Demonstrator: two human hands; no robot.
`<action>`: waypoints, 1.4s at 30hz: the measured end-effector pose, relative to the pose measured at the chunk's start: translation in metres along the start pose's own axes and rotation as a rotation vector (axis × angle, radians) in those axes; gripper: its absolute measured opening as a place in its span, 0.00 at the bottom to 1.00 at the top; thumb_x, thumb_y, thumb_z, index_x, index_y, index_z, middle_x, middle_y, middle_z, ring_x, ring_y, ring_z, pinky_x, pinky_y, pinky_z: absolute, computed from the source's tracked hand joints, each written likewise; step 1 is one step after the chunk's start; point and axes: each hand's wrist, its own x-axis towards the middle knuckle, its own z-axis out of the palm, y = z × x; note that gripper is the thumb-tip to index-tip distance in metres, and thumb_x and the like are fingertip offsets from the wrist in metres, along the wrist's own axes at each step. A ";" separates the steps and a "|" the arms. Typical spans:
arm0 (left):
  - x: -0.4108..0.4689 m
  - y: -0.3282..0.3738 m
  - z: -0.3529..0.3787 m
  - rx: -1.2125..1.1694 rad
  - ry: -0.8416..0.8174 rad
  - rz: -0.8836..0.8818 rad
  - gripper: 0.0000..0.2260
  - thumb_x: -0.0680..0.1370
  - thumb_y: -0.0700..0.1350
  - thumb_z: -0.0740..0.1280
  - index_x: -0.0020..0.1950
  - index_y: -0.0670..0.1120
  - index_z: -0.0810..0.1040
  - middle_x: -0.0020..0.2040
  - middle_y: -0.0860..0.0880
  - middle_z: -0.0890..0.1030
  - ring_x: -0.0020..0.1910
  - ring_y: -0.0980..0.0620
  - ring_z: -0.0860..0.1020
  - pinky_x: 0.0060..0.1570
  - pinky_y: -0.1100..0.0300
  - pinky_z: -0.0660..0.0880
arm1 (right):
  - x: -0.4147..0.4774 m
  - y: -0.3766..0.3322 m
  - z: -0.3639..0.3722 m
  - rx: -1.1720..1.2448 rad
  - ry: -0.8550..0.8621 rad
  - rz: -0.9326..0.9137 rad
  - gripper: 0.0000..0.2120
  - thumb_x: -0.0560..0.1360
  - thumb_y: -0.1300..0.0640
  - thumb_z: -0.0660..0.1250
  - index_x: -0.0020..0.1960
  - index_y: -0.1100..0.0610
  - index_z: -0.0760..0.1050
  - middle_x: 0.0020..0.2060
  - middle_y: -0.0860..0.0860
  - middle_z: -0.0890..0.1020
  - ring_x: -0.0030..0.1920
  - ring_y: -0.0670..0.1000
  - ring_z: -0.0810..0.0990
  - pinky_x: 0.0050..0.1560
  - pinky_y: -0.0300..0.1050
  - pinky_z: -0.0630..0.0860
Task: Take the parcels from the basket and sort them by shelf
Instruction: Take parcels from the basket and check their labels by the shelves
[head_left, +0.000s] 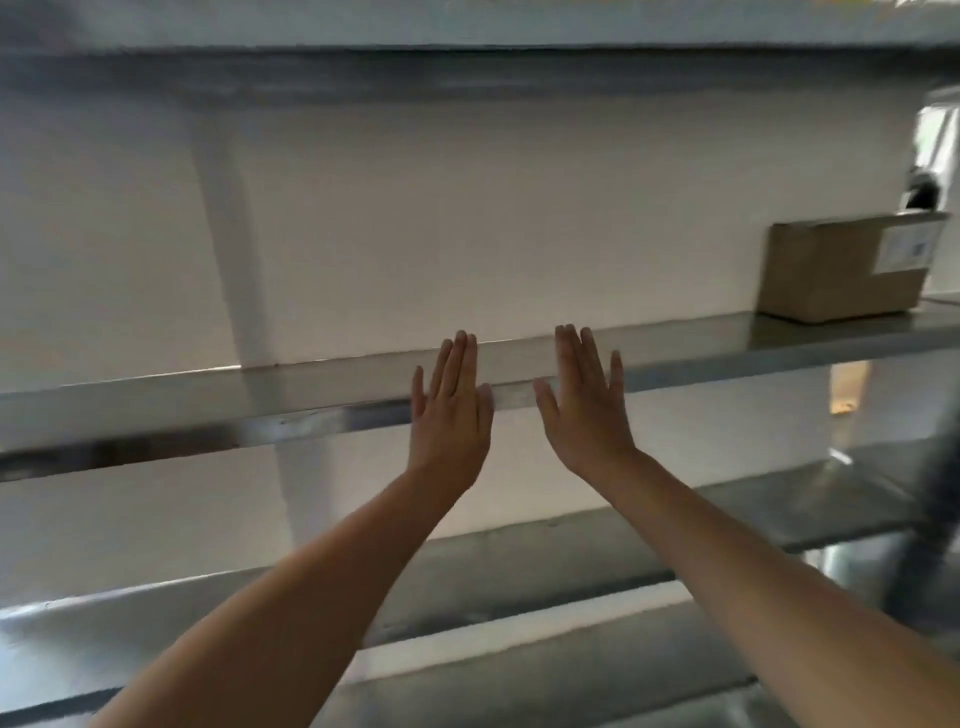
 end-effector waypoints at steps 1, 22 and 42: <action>0.004 0.021 0.015 -0.019 -0.018 0.038 0.25 0.85 0.49 0.46 0.81 0.47 0.45 0.81 0.52 0.46 0.79 0.56 0.42 0.78 0.50 0.40 | -0.007 0.023 -0.009 -0.021 -0.001 0.054 0.30 0.84 0.49 0.49 0.80 0.57 0.39 0.80 0.51 0.43 0.79 0.48 0.38 0.76 0.52 0.32; -0.034 0.321 0.230 -0.470 -0.379 0.675 0.24 0.84 0.49 0.48 0.81 0.46 0.51 0.81 0.51 0.53 0.80 0.54 0.49 0.77 0.45 0.46 | -0.196 0.282 -0.120 -0.479 -0.029 0.822 0.33 0.83 0.47 0.50 0.80 0.59 0.41 0.80 0.52 0.45 0.79 0.50 0.39 0.77 0.57 0.35; -0.026 0.378 0.332 -0.783 -0.659 0.906 0.25 0.85 0.50 0.48 0.81 0.45 0.48 0.81 0.49 0.49 0.80 0.52 0.46 0.77 0.45 0.42 | -0.256 0.335 -0.107 -0.656 -0.050 1.414 0.32 0.82 0.49 0.51 0.80 0.58 0.41 0.80 0.51 0.44 0.79 0.49 0.37 0.74 0.55 0.31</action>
